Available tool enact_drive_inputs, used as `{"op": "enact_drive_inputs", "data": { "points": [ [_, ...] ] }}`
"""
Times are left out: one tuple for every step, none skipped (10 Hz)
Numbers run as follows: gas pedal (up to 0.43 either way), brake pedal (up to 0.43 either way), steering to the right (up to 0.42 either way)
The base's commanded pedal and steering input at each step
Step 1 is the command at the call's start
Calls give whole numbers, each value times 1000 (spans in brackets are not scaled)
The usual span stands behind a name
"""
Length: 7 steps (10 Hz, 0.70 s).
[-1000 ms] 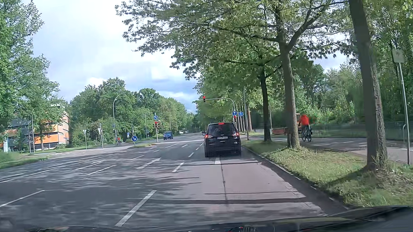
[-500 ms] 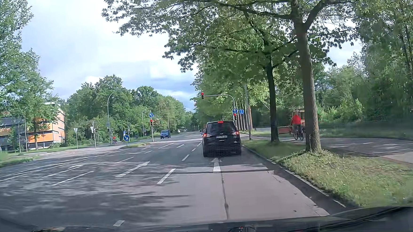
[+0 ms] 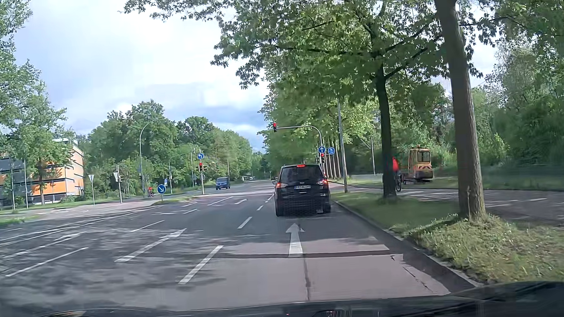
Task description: Follow the waypoints while adhering to traffic rules and regulations
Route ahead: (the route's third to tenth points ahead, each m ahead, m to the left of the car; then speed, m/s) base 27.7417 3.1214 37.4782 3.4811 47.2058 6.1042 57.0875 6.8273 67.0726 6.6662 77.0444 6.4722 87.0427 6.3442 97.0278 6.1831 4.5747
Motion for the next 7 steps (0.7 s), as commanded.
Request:
{"op": "enact_drive_inputs", "data": {
  "points": [
    [0, 128, 3],
    [0, 146, 4],
    [0, 152, 3],
    [0, 159, 3],
    [0, 171, 2],
    [0, 177, 2],
    [0, 177, 2]
  ]
}}
